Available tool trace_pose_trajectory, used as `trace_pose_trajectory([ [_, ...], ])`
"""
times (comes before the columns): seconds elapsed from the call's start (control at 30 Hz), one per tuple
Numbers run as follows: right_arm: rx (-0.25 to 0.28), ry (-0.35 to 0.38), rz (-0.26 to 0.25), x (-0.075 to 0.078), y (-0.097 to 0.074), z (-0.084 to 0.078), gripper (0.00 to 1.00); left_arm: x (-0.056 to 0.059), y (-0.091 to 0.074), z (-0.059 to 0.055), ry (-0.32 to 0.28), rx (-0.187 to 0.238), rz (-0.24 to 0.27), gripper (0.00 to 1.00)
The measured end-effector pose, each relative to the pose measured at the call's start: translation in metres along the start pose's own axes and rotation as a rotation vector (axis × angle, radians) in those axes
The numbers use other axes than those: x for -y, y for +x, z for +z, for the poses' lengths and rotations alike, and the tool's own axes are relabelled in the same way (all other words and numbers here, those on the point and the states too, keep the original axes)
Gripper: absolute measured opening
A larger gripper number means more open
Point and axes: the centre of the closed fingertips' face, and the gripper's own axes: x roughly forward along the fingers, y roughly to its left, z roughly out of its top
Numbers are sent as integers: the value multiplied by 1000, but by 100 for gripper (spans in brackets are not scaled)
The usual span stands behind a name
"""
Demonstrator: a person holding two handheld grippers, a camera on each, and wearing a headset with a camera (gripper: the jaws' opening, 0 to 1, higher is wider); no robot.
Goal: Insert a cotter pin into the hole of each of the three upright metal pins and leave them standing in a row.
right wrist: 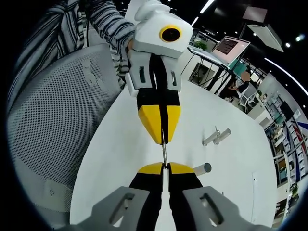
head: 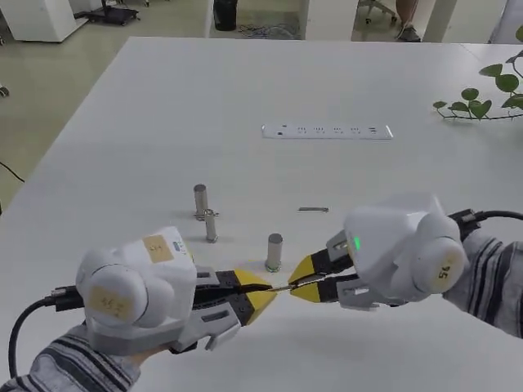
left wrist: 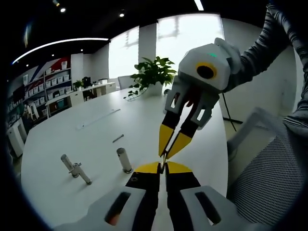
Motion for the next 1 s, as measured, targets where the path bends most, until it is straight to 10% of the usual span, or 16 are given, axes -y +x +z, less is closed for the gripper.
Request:
trace_pose_trajectory([
  [0.4,-46,30,-37,8,0,-15,0,-7,7,-3,4,-18,49,9],
  [1.0,-211,117,-123,40,1,-69,0,-47,23,-19,-28,-43,232,22],
])
